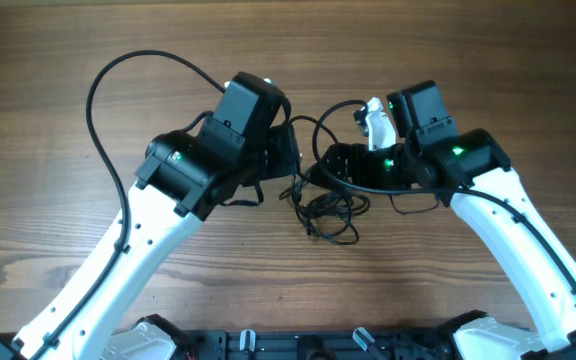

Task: Untangle cables
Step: 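Move the right gripper toward the cable bundle below the left gripper, then grasp another cable strand with the right gripper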

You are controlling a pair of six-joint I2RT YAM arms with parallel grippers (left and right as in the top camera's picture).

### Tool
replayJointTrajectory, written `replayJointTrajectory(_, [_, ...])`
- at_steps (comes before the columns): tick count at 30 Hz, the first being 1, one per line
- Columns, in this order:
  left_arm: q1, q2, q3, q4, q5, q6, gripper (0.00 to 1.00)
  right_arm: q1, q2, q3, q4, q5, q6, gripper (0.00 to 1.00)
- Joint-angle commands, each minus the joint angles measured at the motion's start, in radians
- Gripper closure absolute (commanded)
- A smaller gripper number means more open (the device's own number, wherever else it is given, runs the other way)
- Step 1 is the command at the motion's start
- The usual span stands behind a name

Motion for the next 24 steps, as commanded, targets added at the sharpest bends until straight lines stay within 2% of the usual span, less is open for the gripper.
replayJointTrajectory(1, [0.013,0.002,0.013,0.000,-0.028,-0.013,0.96,0.005,0.024,0.010,0.016,0.068,-0.013,0.00])
replayJointTrajectory(10, [0.015,0.002,0.013,-0.010,-0.148,-0.038,0.96,0.006,0.124,-0.011,0.011,0.106,0.002,0.00])
replayJointTrajectory(15, [0.045,0.002,0.013,-0.087,-0.290,-0.144,0.96,0.006,0.141,-0.011,-0.052,0.330,0.005,0.00])
replayJointTrajectory(20, [0.114,0.002,0.013,-0.115,-0.288,-0.144,0.96,0.006,0.141,-0.011,-0.054,0.407,0.064,0.00])
replayJointTrajectory(24, [0.120,0.002,0.013,-0.139,-0.290,-0.143,0.96,0.006,0.141,-0.013,-0.052,0.431,0.064,0.00])
